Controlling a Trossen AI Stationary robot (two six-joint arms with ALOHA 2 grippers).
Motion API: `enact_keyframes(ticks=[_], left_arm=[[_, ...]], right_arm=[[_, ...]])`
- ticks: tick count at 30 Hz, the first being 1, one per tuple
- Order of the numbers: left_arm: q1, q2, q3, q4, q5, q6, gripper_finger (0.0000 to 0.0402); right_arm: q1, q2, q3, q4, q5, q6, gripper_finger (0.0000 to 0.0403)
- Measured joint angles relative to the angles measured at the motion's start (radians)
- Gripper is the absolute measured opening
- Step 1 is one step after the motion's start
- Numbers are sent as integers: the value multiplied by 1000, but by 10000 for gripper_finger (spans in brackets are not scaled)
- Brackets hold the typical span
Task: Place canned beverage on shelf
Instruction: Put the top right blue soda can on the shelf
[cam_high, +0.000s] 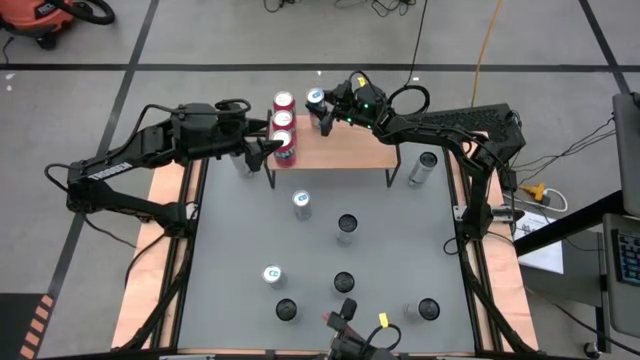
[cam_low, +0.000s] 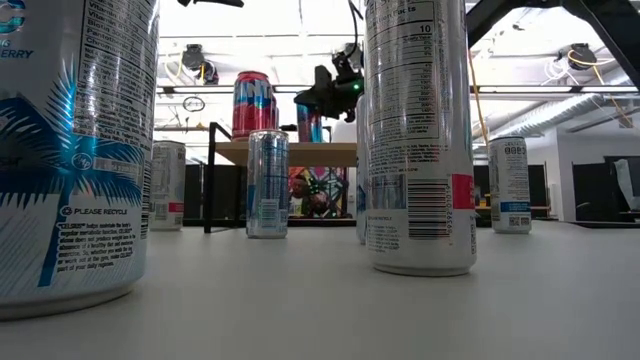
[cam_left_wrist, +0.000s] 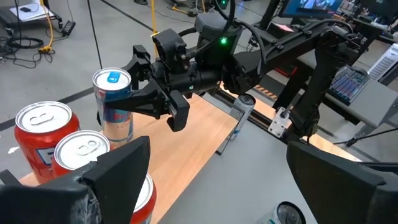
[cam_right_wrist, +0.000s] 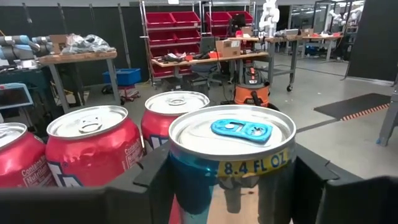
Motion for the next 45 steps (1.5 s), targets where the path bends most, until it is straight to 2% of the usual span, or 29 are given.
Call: enact_keyframes(ticks=[10, 19, 29, 45], left_arm=[[0, 1, 0, 0, 1, 5, 379], [0, 1, 0, 1, 1, 5, 379], [0, 1, 0, 1, 1, 0, 379], [0, 1, 0, 1, 17, -2, 379]], right_arm=[[-6, 0, 0, -28, -2, 6, 200], [-6, 0, 0, -45, -2, 31, 251], [-6, 0, 0, -49, -2, 39, 258], [-6, -9, 0, 25, -1, 199, 294]])
